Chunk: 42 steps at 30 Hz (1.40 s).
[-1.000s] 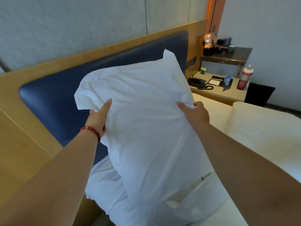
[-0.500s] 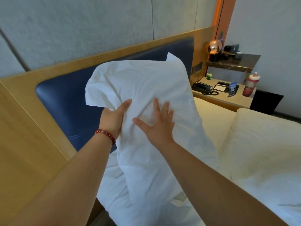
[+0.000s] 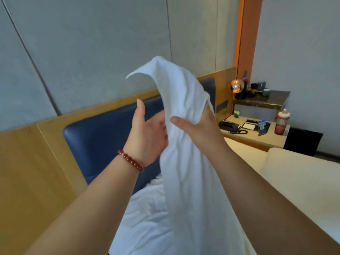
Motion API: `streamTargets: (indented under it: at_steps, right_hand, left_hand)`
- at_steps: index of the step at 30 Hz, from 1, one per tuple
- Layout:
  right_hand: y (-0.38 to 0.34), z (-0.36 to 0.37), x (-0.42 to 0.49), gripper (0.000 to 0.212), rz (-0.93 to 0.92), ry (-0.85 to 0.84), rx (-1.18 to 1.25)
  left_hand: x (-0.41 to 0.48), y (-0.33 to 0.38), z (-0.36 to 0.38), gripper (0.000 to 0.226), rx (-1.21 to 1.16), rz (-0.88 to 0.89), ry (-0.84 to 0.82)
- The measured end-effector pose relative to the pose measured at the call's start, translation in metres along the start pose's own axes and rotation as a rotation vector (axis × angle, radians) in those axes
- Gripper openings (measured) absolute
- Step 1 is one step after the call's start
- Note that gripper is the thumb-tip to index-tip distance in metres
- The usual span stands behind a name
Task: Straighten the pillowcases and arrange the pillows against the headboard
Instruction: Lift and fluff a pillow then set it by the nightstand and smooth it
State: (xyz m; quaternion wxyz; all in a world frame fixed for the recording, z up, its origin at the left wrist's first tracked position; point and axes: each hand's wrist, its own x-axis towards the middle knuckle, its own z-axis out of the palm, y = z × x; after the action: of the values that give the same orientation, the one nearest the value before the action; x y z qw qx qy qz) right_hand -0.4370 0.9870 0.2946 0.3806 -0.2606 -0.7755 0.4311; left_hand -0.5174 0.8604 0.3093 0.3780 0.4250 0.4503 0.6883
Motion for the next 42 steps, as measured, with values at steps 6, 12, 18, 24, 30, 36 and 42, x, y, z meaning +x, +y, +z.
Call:
streamTargets:
  at_steps: [6, 12, 18, 24, 30, 36, 42]
  right_hand:
    - [0.010, -0.034, -0.003, 0.124, -0.019, 0.088, -0.108]
    - [0.046, -0.042, 0.008, 0.107, 0.112, 0.192, -0.209]
    - [0.067, -0.048, 0.020, 0.080, 0.138, 0.216, -0.207]
    - [0.089, -0.053, 0.032, 0.062, 0.197, 0.160, -0.050]
    - [0.125, -0.067, 0.061, 0.065, 0.275, 0.146, 0.039]
    - [0.181, -0.080, 0.080, 0.052, 0.360, 0.213, 0.138]
    - [0.227, -0.090, 0.084, 0.022, 0.395, 0.205, 0.259]
  left_hand:
    - [0.012, -0.045, 0.024, 0.118, -0.077, -0.136, -0.040]
    - [0.020, -0.080, 0.040, 0.101, -0.289, -0.163, 0.094]
    - [0.031, -0.095, 0.049, 0.086, -0.332, -0.163, 0.200]
    - [0.055, -0.128, -0.003, 0.025, 0.059, -0.120, 0.533]
    - [0.105, -0.199, -0.039, 0.074, 0.216, -0.343, 0.340]
    - [0.180, -0.244, -0.049, 0.031, 0.107, -0.374, 0.232]
    - [0.243, -0.302, -0.078, 0.057, 0.191, -0.509, 0.113]
